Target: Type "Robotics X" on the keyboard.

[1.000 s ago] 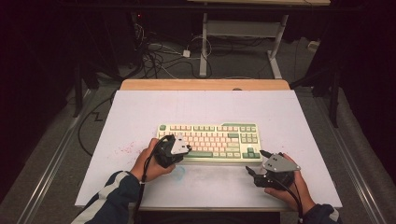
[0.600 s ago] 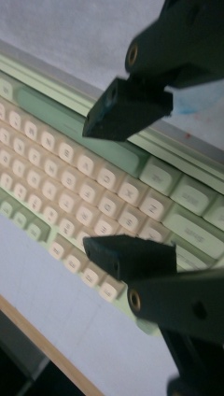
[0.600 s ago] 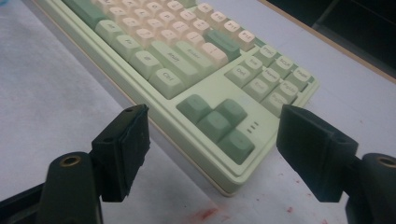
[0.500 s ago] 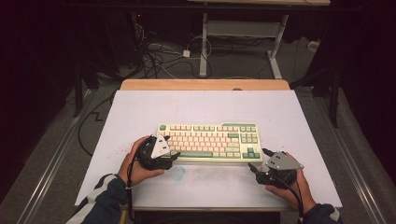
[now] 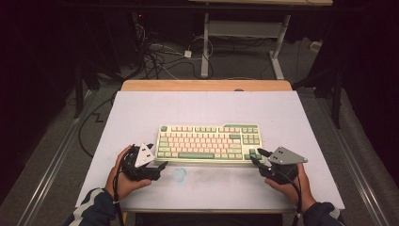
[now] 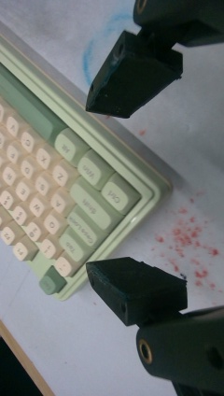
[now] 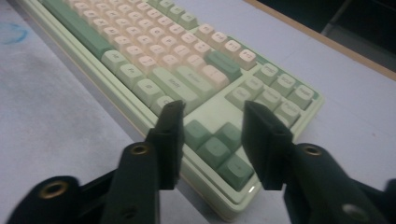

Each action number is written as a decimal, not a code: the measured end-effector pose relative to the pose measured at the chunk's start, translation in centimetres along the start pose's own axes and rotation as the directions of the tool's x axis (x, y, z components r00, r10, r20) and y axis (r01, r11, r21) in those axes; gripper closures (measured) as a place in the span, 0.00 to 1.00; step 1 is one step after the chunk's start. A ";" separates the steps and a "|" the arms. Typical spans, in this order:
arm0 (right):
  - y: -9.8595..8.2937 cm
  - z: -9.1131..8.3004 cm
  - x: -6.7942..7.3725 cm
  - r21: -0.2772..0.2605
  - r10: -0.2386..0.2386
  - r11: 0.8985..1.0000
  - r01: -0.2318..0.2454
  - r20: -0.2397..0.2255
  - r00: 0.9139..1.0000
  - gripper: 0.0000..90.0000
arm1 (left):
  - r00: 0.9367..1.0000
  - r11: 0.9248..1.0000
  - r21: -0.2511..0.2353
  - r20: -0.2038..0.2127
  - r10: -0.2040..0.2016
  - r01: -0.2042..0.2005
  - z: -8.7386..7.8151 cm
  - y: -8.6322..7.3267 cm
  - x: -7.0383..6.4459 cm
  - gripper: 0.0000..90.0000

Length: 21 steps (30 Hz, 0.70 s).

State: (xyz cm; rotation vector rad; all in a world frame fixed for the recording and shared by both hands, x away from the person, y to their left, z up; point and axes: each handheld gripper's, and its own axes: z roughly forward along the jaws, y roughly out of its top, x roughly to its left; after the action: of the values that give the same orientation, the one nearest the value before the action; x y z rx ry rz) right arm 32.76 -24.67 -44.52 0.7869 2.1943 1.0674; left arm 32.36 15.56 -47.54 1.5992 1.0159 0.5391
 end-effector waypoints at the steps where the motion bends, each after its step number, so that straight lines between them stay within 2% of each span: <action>1: 0.1 0.2 0.0 0.008 -0.003 1.000 0.003 -0.007 1.000 0.79 | 1.000 1.000 0.004 -0.001 -0.002 0.002 -0.2 -0.1 0.0 0.21; 4: 0.6 0.8 0.1 0.019 -0.014 1.000 0.014 -0.038 0.999 0.94 | 1.000 1.000 0.019 -0.010 -0.004 0.004 -0.6 -0.4 0.2 0.21; 7: 1.3 1.5 0.3 0.035 -0.023 0.999 0.026 -0.071 0.997 0.99 | 1.000 1.000 0.024 -0.019 0.001 -0.001 -0.7 -0.6 0.4 0.21; 12: 2.3 2.8 0.6 0.048 -0.037 0.998 0.042 -0.101 0.994 1.00 | 1.000 1.000 0.027 -0.031 0.001 0.000 -0.6 -0.7 0.6 0.21; 21: 4.3 5.3 0.9 0.060 -0.042 0.997 0.050 -0.138 0.990 1.00 | 1.000 0.999 0.045 -0.021 -0.001 0.002 -0.3 -0.9 0.6 0.21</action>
State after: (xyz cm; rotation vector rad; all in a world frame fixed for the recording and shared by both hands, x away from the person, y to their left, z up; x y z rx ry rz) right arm 36.94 -19.28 -43.96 0.7055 2.3594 1.0618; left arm 32.10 16.25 -48.40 1.6358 1.0514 0.5356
